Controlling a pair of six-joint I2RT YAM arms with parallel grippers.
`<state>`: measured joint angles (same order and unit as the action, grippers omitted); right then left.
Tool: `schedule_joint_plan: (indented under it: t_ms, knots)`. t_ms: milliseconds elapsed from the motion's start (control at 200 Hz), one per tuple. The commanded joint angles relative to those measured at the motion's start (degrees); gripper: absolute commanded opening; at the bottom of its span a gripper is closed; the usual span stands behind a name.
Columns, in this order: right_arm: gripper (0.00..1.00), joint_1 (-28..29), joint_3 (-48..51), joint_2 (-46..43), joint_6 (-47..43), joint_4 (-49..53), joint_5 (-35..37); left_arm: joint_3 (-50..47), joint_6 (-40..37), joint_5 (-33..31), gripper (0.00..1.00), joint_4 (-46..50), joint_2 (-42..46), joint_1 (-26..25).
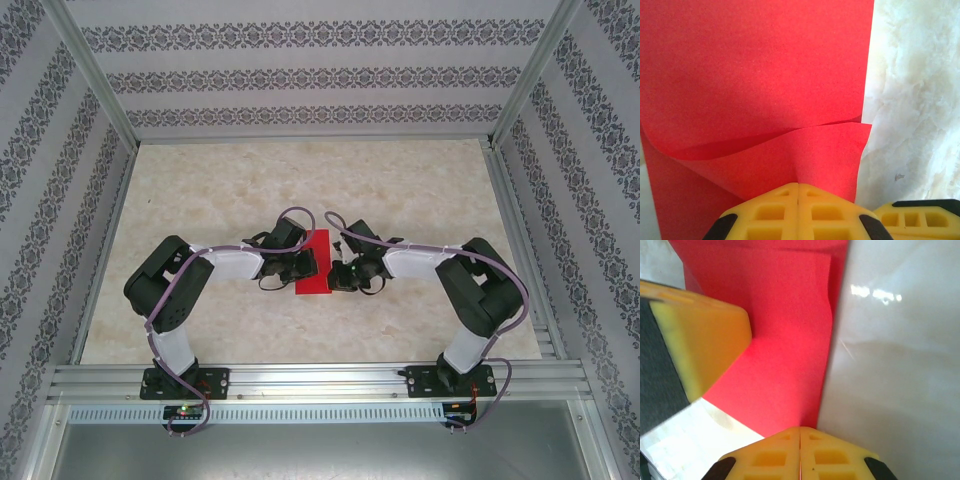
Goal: Fold a paper plane with a square sheet of paper (pick it up from the middle)
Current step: Fold the triangle a second time at the center of the table.
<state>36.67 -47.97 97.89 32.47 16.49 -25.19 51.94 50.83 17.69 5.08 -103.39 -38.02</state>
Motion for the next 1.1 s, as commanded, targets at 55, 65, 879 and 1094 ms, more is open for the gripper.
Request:
schedule_joint_plan:
  t_ms: [55,65,879,1094]
  knots:
    - [0.09,0.6,-0.8,-3.2,-0.1,0.9,-1.9,-0.9,-1.1,-1.4,0.00,2.4,-1.0,-0.1]
    - [0.09,0.6,-1.0,-3.1,-0.1,0.9,-1.9,-0.9,-1.0,-1.3,0.00,2.5,-1.0,-0.1]
    - [0.07,1.0,-0.2,4.1,0.3,1.1,0.7,-0.6,-1.5,5.9,0.01,-3.5,3.3,-1.1]
    - [0.07,0.8,-0.3,4.4,0.0,1.6,1.0,-1.7,-0.1,3.7,0.00,-1.9,2.5,-2.2]
